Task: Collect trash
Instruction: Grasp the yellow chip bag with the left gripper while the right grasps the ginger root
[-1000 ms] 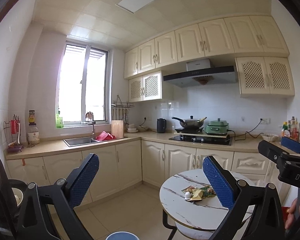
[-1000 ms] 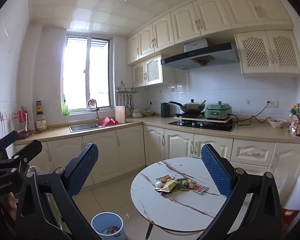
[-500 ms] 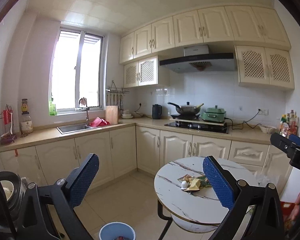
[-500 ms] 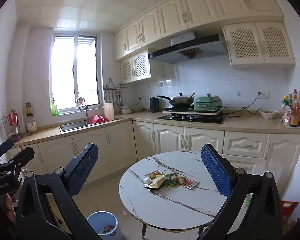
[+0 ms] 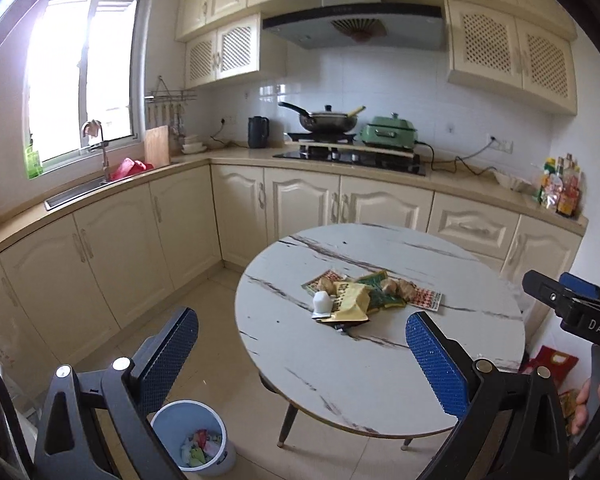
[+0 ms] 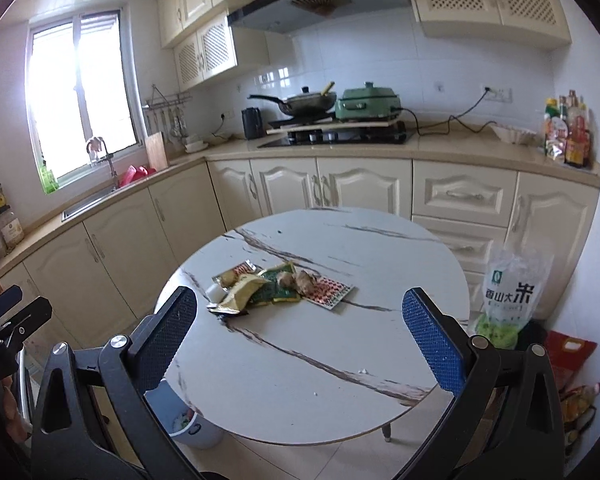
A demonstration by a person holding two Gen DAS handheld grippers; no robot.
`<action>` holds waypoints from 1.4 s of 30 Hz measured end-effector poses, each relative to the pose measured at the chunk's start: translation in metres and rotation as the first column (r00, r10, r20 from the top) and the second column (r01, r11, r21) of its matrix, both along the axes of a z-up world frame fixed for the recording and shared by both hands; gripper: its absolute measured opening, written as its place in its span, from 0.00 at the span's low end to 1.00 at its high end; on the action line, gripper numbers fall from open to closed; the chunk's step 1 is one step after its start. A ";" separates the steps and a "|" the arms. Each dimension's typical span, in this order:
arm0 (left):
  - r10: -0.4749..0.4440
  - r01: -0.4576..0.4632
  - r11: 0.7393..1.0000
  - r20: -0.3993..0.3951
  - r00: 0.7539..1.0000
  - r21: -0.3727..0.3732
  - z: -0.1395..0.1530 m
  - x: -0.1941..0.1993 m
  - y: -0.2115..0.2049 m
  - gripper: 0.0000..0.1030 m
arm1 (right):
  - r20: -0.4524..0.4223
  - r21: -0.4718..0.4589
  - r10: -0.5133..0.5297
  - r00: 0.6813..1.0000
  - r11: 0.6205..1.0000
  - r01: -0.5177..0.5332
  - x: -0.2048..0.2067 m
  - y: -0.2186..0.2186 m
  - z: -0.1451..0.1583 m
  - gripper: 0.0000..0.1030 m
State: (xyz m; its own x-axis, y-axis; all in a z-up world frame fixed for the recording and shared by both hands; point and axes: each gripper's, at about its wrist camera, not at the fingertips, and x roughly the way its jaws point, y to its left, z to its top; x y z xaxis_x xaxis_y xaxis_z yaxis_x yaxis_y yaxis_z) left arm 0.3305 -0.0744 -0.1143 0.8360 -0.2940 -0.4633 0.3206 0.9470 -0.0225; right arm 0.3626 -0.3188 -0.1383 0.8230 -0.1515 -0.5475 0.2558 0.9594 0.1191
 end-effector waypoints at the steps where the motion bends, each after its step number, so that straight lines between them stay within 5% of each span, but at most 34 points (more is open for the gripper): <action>1: -0.016 0.017 1.000 -0.017 1.000 0.016 -0.003 0.015 -0.011 0.99 | -0.016 0.001 -0.003 1.000 1.000 0.003 0.006 -0.005 -0.006 1.00; 12: -0.158 0.189 0.965 -0.173 0.972 0.182 -0.039 0.188 -0.115 0.84 | -0.199 0.038 -0.030 0.980 0.999 0.039 0.071 -0.070 -0.077 1.00; 21: -0.143 0.210 0.948 -0.267 0.953 0.241 -0.067 0.316 -0.165 0.60 | -0.251 0.049 -0.009 0.968 0.999 0.022 0.109 -0.097 -0.102 1.00; 26: -0.130 0.205 0.947 -0.289 0.948 0.247 -0.076 0.353 -0.178 0.37 | -0.276 0.055 0.023 0.961 0.998 -0.008 0.130 -0.100 -0.114 1.00; 32: -0.169 0.212 0.966 -0.255 0.952 0.151 -0.067 0.336 -0.166 0.18 | -0.292 0.053 0.072 0.954 0.997 -0.059 0.153 -0.092 -0.121 1.00; 42: -0.328 0.309 0.945 -0.263 0.907 -0.110 -0.050 0.330 -0.131 0.17 | -0.326 0.034 0.231 0.917 0.972 -0.232 0.212 -0.052 -0.129 1.00</action>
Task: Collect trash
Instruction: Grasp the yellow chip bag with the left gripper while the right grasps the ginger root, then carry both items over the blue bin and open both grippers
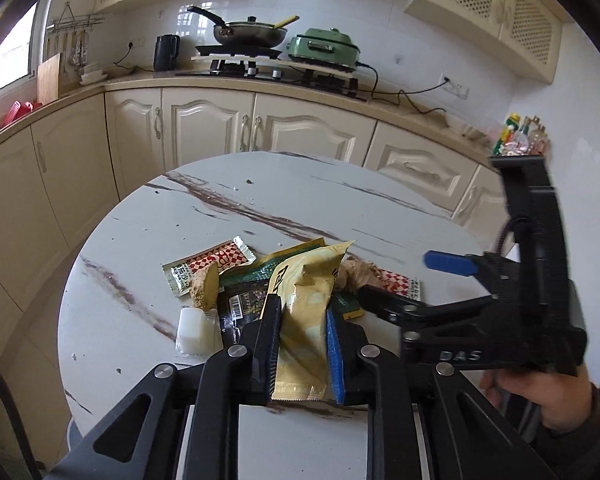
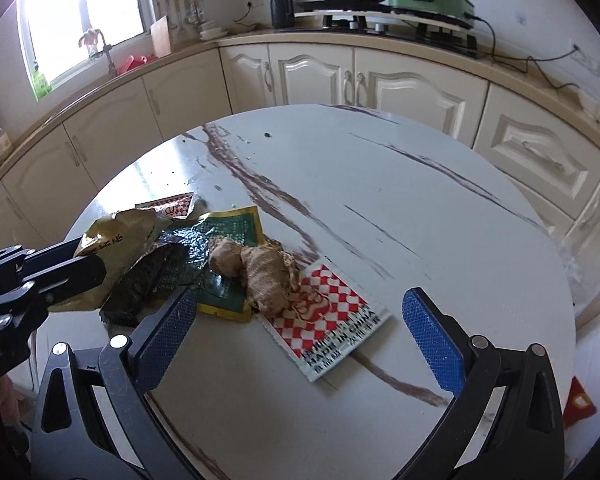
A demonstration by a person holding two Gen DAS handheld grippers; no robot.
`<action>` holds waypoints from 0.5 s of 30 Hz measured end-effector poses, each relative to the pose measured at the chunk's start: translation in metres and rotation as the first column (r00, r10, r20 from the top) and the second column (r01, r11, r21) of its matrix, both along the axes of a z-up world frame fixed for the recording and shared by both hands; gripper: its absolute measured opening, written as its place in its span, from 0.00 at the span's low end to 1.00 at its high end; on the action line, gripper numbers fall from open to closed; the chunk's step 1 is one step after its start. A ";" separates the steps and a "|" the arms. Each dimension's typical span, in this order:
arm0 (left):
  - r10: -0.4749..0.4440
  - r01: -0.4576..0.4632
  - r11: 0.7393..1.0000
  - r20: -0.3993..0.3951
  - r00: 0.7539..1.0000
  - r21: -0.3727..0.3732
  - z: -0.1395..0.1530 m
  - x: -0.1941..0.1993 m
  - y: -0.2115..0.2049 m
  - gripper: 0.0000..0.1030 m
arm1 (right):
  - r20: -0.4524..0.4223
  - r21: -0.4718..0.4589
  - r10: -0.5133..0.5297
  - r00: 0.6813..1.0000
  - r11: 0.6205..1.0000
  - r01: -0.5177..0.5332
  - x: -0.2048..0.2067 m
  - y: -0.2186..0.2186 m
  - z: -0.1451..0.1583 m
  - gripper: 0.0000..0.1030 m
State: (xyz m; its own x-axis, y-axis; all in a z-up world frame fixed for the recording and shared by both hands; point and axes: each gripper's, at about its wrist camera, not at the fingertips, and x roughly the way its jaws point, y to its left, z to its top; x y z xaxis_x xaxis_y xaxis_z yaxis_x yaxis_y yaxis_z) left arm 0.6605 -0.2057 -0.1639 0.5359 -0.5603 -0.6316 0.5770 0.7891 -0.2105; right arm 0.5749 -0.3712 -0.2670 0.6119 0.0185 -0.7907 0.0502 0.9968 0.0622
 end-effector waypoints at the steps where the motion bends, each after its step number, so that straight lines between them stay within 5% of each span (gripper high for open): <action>1: -0.011 0.011 1.000 -0.001 1.000 -0.014 0.001 0.000 0.001 0.17 | -0.014 0.005 0.008 1.000 1.000 -0.007 0.007 0.002 -0.003 1.00; 7: -0.009 0.010 0.999 0.019 1.000 -0.050 0.004 -0.009 0.033 0.17 | -0.048 0.041 0.052 0.997 0.998 -0.050 0.026 0.010 -0.018 0.93; 10: 0.006 -0.004 0.998 0.027 1.000 -0.061 0.008 -0.014 0.050 0.17 | -0.070 0.043 0.052 0.996 0.998 -0.049 0.029 0.012 -0.026 0.63; 15: 0.017 -0.014 0.997 0.037 0.999 -0.075 0.020 -0.038 0.081 0.17 | -0.067 0.050 0.046 0.997 0.998 -0.043 0.024 0.011 -0.022 0.43</action>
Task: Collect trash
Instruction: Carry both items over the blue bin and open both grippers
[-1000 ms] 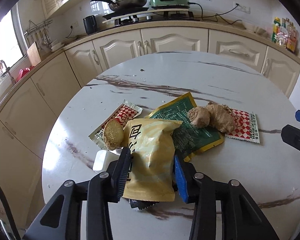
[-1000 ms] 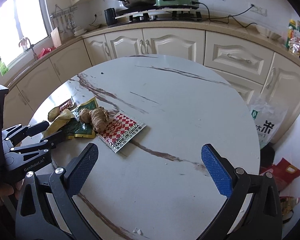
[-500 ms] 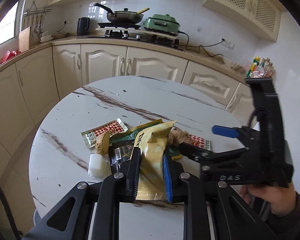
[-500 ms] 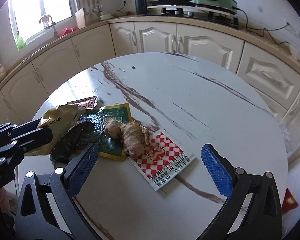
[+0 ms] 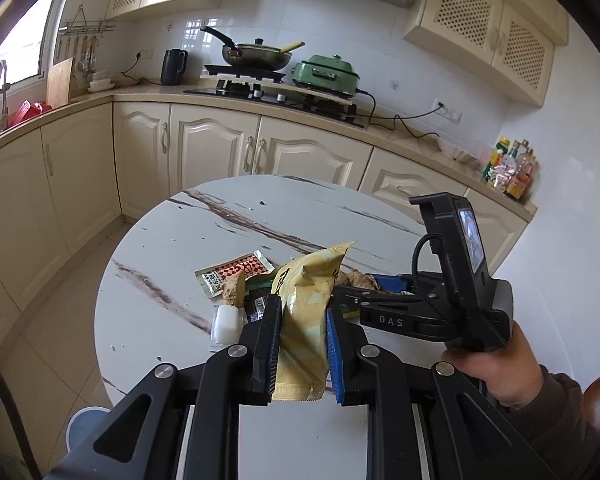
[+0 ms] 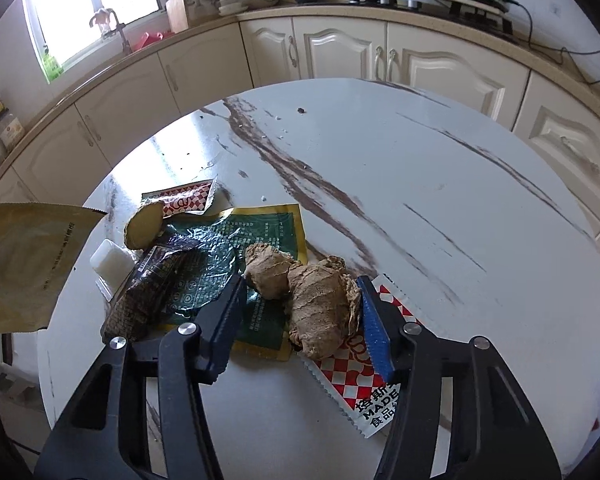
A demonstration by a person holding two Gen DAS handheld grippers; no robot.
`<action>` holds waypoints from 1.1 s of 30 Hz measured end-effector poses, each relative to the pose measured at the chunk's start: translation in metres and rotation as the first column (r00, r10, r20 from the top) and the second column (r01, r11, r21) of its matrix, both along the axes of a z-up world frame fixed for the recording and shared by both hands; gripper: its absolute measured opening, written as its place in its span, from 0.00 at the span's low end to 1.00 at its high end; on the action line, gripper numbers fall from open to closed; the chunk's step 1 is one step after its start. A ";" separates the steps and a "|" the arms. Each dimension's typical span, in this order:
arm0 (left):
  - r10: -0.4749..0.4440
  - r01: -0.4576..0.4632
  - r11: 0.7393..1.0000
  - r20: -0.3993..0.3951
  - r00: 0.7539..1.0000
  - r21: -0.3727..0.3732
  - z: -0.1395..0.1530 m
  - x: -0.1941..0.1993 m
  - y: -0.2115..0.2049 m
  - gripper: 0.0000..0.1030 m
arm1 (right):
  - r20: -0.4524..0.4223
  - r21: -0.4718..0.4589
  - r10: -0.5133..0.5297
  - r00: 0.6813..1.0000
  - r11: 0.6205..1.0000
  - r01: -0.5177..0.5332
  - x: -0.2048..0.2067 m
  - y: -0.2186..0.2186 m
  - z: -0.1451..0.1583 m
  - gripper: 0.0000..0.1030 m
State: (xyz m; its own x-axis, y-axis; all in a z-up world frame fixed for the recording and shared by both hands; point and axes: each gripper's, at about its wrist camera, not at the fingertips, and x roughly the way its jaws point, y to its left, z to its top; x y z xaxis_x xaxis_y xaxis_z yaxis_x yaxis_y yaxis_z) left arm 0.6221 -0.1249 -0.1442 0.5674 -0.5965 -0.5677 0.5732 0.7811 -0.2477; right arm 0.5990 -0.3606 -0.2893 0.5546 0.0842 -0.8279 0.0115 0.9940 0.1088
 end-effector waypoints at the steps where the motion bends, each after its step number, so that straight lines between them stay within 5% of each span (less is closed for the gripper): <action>1: 0.003 -0.003 1.000 0.002 1.000 -0.004 0.001 -0.003 0.005 0.17 | 0.005 0.012 -0.004 1.000 1.000 0.004 -0.002 -0.002 0.001 0.43; 7: 0.014 -0.014 1.000 0.013 1.000 -0.028 0.014 -0.021 0.036 0.17 | 0.039 0.022 -0.052 0.998 0.998 0.051 -0.026 -0.010 0.017 0.43; 13: 0.041 -0.039 0.997 0.040 0.998 -0.065 0.028 -0.050 0.081 0.16 | 0.137 0.032 -0.071 0.988 0.997 0.067 -0.055 0.006 0.063 0.43; 22: 0.162 -0.158 0.982 0.037 0.986 -0.101 0.022 -0.097 0.190 0.16 | 0.260 0.061 0.143 0.955 0.984 -0.164 -0.066 0.134 0.117 0.43; 27: 0.259 -0.257 0.961 0.007 0.966 -0.104 0.008 -0.119 0.257 0.16 | 0.237 0.118 0.300 0.924 0.935 -0.334 -0.046 0.238 0.101 0.43; 33: 0.397 -0.404 0.913 -0.097 0.913 -0.064 -0.042 -0.114 0.341 0.16 | 0.146 0.154 0.416 0.897 0.886 -0.436 -0.016 0.339 0.043 0.43</action>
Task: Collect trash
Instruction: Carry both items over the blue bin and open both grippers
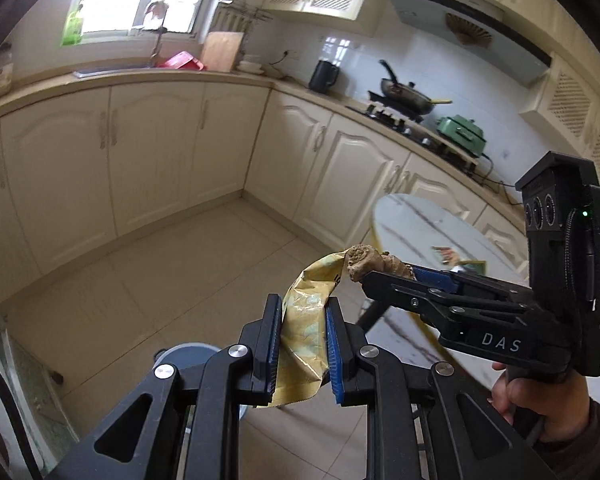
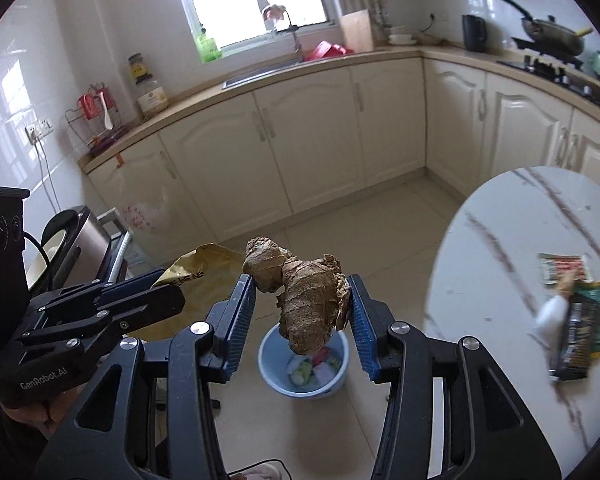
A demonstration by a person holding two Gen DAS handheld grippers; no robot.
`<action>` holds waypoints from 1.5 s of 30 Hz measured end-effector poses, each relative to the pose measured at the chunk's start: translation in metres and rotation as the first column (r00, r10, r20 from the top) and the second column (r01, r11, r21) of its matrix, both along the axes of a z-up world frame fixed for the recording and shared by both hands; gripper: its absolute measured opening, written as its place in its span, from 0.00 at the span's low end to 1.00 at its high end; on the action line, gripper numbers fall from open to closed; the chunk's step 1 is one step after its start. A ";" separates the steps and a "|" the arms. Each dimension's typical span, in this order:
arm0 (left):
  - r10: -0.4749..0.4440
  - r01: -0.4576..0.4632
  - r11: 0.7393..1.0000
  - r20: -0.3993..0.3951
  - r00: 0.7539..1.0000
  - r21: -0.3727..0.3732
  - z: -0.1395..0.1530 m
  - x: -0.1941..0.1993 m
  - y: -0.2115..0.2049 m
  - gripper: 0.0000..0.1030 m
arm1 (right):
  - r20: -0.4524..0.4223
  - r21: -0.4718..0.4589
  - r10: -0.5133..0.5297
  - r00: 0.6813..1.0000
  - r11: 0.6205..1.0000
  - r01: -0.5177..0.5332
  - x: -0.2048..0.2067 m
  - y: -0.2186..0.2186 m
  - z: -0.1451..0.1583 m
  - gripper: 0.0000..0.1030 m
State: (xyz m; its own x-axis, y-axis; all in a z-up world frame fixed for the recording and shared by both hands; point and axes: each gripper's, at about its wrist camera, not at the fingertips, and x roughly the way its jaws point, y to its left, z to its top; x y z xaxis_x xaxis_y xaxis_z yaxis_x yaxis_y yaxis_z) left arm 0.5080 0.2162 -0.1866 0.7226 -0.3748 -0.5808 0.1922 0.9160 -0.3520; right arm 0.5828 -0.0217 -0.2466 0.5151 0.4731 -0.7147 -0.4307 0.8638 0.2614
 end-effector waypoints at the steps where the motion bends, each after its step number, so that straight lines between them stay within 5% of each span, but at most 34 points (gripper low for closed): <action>1: 0.024 -0.024 1.000 -0.033 0.999 0.002 -0.013 0.004 0.013 0.16 | -0.028 -0.010 0.015 1.000 1.000 -0.015 0.008 0.017 -0.017 0.43; 12: 0.106 -0.115 0.993 -0.335 0.936 -0.007 -0.141 0.041 0.080 0.16 | -0.359 -0.008 0.053 0.932 0.998 -0.060 0.076 0.106 -0.207 0.43; 21: 0.126 -0.143 0.990 -0.414 0.901 -0.011 -0.183 0.070 0.118 0.18 | -0.425 -0.017 -0.016 0.905 1.000 0.010 0.108 0.109 -0.269 0.53; 24: 0.152 -0.169 0.986 -0.426 0.892 -0.002 -0.188 0.077 0.120 0.29 | -0.411 -0.051 -0.044 0.911 0.998 0.025 0.112 0.100 -0.266 0.55; 26: 0.187 -0.193 0.981 -0.434 0.881 0.029 -0.193 0.075 0.119 0.50 | -0.400 -0.073 -0.058 0.915 0.997 0.031 0.113 0.095 -0.261 0.55; 30: 0.248 -0.229 0.969 -0.398 0.883 0.095 -0.163 0.064 0.118 0.53 | -0.356 -0.105 -0.071 0.932 0.994 0.035 0.109 0.089 -0.242 0.63; 35: 0.322 -0.287 0.945 -0.300 0.898 0.158 -0.106 0.028 0.109 0.57 | -0.262 -0.118 -0.059 0.963 0.993 0.029 0.093 0.086 -0.195 0.64; 37: 0.332 -0.300 0.940 -0.238 0.913 0.160 -0.077 0.010 0.103 0.59 | -0.216 -0.110 -0.055 0.975 0.993 0.032 0.084 0.084 -0.169 0.73; 45: 0.331 -0.332 0.931 0.036 0.943 0.148 0.043 -0.076 0.051 0.76 | 0.016 -0.056 -0.087 0.996 0.995 0.088 0.013 0.049 -0.037 0.84</action>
